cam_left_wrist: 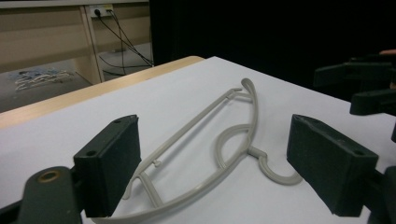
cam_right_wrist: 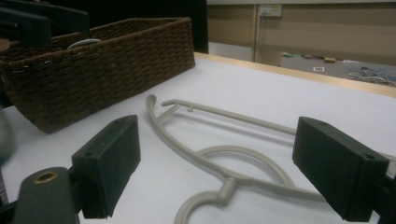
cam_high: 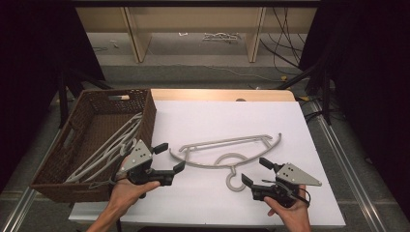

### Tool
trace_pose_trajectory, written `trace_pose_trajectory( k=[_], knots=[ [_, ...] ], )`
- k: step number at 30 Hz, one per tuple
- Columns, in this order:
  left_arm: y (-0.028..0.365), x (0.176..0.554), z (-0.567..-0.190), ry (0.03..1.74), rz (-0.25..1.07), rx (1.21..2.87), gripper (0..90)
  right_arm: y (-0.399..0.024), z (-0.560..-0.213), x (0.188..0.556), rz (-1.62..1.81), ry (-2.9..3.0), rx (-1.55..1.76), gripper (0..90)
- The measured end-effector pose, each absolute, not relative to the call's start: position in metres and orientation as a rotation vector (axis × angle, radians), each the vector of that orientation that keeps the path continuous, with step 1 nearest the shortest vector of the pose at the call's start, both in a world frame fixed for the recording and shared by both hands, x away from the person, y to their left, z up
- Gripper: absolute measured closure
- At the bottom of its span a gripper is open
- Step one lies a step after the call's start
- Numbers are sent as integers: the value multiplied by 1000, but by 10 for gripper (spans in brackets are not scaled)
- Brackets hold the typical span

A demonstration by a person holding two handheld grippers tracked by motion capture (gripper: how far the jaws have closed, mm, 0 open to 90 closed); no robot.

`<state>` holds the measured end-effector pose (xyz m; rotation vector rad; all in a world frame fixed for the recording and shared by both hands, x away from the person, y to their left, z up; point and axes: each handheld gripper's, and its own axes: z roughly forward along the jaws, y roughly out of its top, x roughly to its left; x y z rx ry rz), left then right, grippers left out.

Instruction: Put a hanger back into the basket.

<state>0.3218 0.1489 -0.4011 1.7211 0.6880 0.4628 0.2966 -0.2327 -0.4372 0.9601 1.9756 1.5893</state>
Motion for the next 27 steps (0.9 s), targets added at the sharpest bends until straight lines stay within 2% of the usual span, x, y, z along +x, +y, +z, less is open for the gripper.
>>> trace_pose_trajectory(
  k=[7,18,27],
  knots=[
    [151,314,-412,661,484,1710,160,-233,-437,296,1584,1992,974,161],
    [147,310,-424,672,497,1785,162,-231,-437,296,1593,1983,961,161],
    [125,319,-433,637,463,1873,164,-231,-436,297,1587,1995,956,161]
  ],
)
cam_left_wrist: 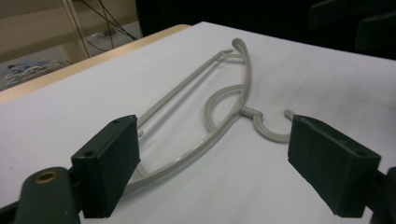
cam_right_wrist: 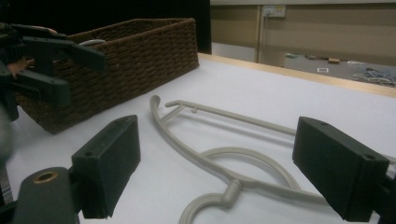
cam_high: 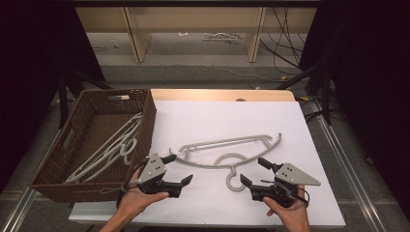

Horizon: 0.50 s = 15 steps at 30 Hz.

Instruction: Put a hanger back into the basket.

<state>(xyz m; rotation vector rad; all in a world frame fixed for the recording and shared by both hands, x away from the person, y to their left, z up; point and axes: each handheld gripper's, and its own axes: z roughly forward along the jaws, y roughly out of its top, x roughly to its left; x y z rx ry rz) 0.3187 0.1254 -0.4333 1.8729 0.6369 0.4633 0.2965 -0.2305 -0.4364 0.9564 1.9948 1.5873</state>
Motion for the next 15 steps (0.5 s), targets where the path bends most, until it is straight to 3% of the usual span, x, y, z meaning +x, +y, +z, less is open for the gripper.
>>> trace_pose_trajectory(
  k=[8,15],
  knots=[
    [90,340,-448,571,424,2049,179,-230,-436,296,1571,1983,962,161],
    [70,364,-458,515,380,2186,243,-231,-436,296,1591,1991,969,161]
  ],
)
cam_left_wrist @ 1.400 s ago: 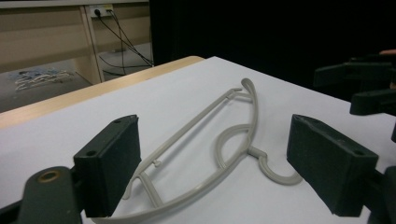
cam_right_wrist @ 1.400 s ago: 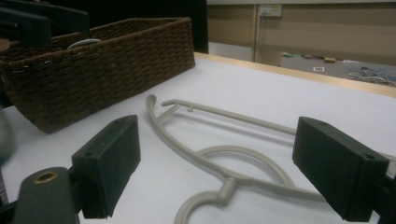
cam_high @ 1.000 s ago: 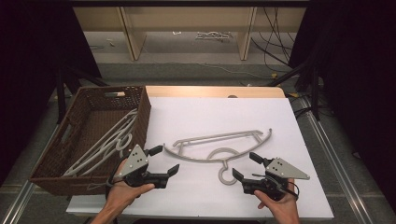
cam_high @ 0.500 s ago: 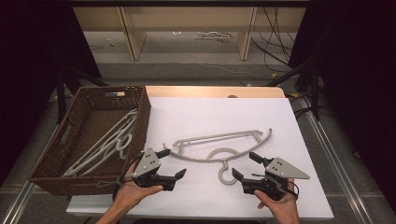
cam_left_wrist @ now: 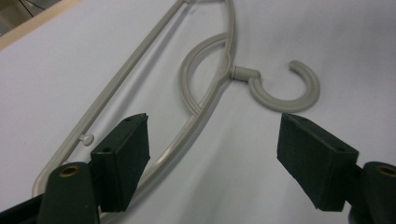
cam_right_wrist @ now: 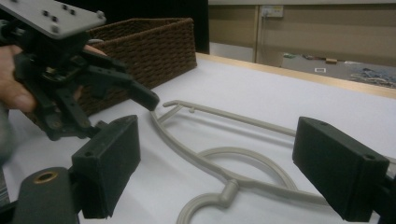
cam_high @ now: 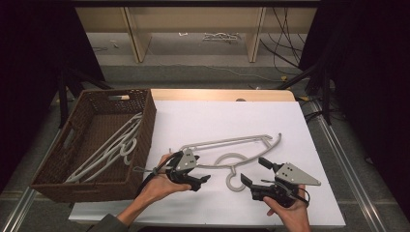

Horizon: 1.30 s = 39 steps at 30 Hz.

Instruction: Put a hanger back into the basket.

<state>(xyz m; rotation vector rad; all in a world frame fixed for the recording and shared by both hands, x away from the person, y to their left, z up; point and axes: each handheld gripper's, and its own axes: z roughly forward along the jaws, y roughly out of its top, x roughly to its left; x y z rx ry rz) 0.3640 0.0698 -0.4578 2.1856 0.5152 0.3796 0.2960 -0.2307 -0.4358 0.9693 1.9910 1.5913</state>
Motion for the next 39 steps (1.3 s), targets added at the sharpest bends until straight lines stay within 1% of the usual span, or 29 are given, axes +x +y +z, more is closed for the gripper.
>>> trace_pose_trajectory(
  k=[4,7,8,11,14,17,18,19,20,24,28,31,39],
  knots=[
    [58,376,-463,506,427,2242,261,-232,-435,296,1567,1998,970,161],
    [48,382,-464,496,392,2305,252,-232,-435,296,1585,1990,970,161],
    [47,384,-465,492,403,2318,252,-232,-435,296,1575,1992,972,161],
    [38,394,-468,500,353,2359,278,-233,-435,296,1577,1986,964,161],
    [34,400,-472,482,345,2408,309,-232,-435,296,1609,1975,960,161],
    [34,404,-473,495,324,2412,319,-233,-434,296,1604,1981,958,161],
    [35,407,-472,472,312,2447,332,-233,-434,296,1605,1981,959,161],
    [34,407,-474,491,309,2437,340,-233,-434,296,1603,1984,957,161],
    [34,409,-474,463,305,2466,344,-233,-435,296,1610,1978,960,161],
    [31,413,-474,469,297,2471,373,-232,-434,296,1596,1983,956,161],
    [27,417,-473,464,278,2493,433,-231,-435,296,1607,1982,951,161],
    [22,418,-474,428,284,2534,473,-232,-435,296,1604,1987,952,161],
    [15,424,-470,449,185,2598,606,-232,-434,296,1604,1987,960,161]
  ],
)
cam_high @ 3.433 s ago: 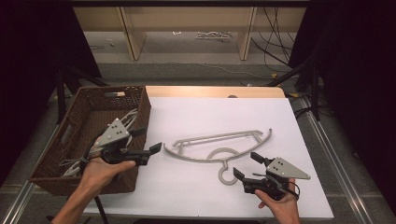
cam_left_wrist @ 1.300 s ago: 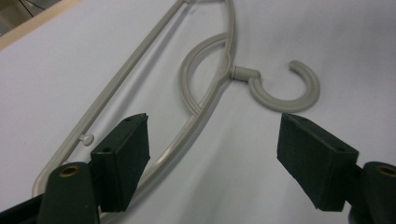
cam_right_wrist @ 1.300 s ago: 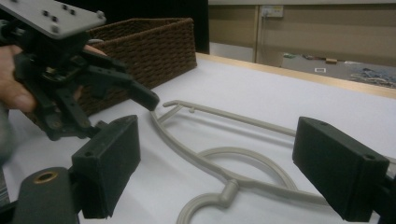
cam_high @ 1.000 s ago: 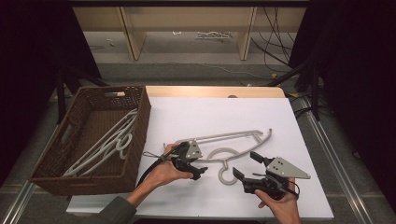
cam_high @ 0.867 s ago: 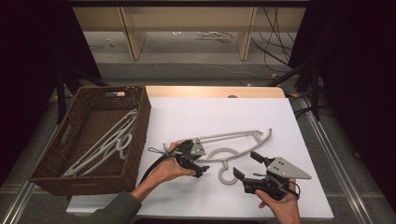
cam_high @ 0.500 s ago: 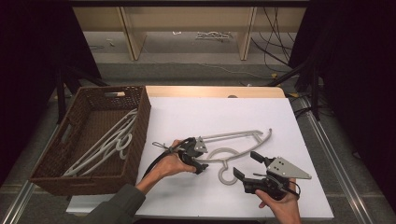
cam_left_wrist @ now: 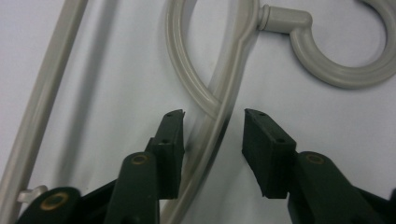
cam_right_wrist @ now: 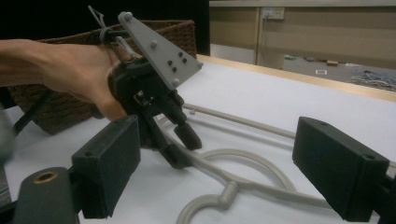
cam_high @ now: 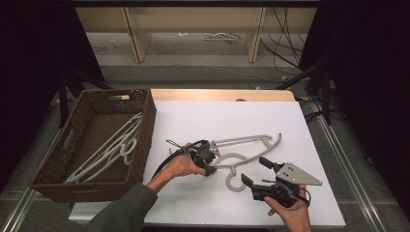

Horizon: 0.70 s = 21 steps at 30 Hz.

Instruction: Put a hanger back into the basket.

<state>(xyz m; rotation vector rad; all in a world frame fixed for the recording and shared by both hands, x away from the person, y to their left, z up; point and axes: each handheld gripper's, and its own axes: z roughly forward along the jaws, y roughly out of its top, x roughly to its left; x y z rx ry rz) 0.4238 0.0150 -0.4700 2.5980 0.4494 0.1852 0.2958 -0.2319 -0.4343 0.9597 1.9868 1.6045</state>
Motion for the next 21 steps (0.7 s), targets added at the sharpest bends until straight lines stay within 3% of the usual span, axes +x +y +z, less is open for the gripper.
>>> trace_pose_trajectory(
  k=[7,21],
  knots=[
    [12,433,-467,466,101,2650,634,-232,-435,296,1606,1979,953,161],
    [1,438,-462,474,66,2753,644,-232,-434,295,1592,1988,953,162]
  ],
)
